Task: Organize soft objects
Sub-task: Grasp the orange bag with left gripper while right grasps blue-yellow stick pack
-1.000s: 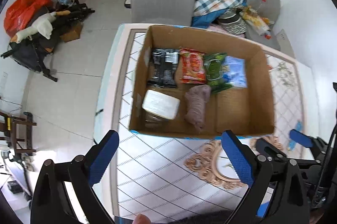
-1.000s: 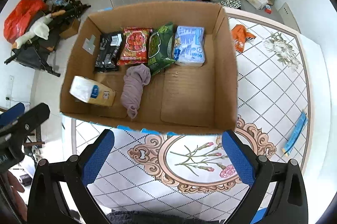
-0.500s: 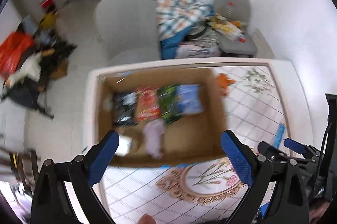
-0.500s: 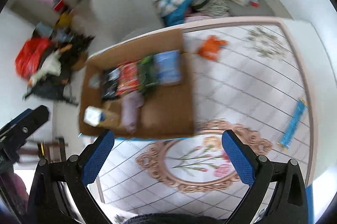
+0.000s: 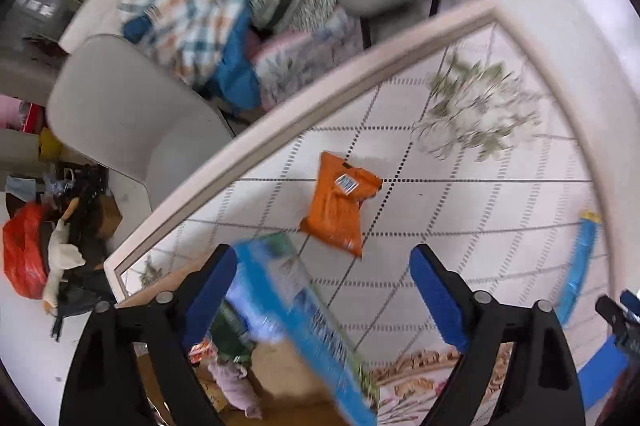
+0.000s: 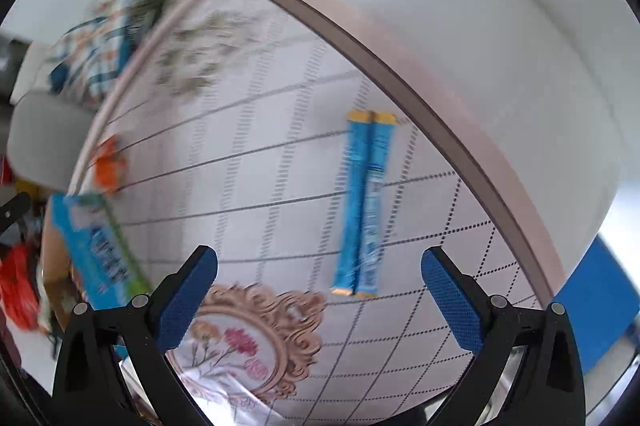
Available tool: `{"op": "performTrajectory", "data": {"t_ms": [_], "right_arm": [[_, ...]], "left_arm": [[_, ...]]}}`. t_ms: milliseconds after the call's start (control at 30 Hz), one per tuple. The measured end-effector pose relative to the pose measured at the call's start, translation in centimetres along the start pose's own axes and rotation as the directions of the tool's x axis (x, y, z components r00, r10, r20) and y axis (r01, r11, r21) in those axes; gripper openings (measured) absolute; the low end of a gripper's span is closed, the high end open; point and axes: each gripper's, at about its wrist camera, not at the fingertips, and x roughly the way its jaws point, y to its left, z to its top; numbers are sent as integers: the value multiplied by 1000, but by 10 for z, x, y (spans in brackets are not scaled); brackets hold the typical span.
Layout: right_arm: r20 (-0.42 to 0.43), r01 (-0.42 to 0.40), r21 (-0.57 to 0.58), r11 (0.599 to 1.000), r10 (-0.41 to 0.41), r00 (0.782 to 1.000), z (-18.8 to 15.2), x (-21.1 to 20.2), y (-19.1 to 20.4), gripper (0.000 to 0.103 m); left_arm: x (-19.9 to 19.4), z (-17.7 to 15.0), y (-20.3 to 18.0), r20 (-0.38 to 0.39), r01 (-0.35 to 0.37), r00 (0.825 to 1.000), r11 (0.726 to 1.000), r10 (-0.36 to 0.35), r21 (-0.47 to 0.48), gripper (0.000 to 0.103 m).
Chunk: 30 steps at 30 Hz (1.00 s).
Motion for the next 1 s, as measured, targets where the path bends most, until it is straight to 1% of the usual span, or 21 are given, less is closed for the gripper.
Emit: {"op": "performTrajectory", "data": {"t_ms": [100,133,200,300,400,467,500,533,567,600,633,667,700,733,767,800,900,1000], "right_arm": [[-57,2,28,1000,-1,998,11,30,-5,103],[-83,2,33,999,1,997,15,42,-6,103],[-109,11,33,999,-8,994,17,57,-2,103],[-140,20,38,999,-15,990,21,74,-1,103],[-159,36,38,999,-30,987,22,85,-1,102],[-175,43,27,999,-38,984,20,92,2,92],[-185,45,29,999,-39,982,19,96,2,83],[-192,43,29,999,-37,981,18,100,3,78],[-195,48,28,998,-42,980,18,102,3,77],[-184,57,25,998,-51,982,17,102,5,75],[-165,67,15,998,-63,984,17,101,8,71],[-149,78,3,997,-77,986,16,100,10,68],[-122,95,-11,995,-95,988,16,98,12,58],[-77,124,-31,992,-126,989,14,94,16,41],[-39,159,-53,986,-161,986,12,92,20,30],[-26,157,-62,986,-159,987,10,91,21,24],[-27,135,-77,988,-137,990,3,87,25,16],[-24,91,-96,991,-94,995,-2,75,34,14]], "left_arm": [[42,21,-16,-82,-13,996,999,16,29,88],[50,25,-18,-94,-24,995,999,27,34,88],[71,35,-24,-128,-44,990,997,51,59,88],[97,43,-26,-183,-69,980,994,83,83,88],[122,44,-27,-261,-78,959,990,107,121,88],[133,40,-28,-285,-78,952,987,115,138,88],[132,40,-27,-273,-73,956,989,107,132,87],[130,39,-26,-263,-54,961,992,83,116,78],[128,37,-26,-266,-27,963,994,53,102,70],[127,35,-26,-274,-6,961,996,29,85,52],[126,34,-24,-276,-12,960,997,33,77,44],[124,31,-24,-271,-23,962,998,39,60,43],[121,26,-25,-260,-17,965,999,26,39,42],[119,21,-26,-253,0,967,1000,6,23,41],[118,15,-27,-247,19,969,1000,-18,2,41],[116,8,-28,-240,33,970,999,-37,-21,41],[100,-7,-32,-201,90,974,993,-102,-71,39],[74,-18,-34,-144,155,975,983,-169,-103,38]]}}
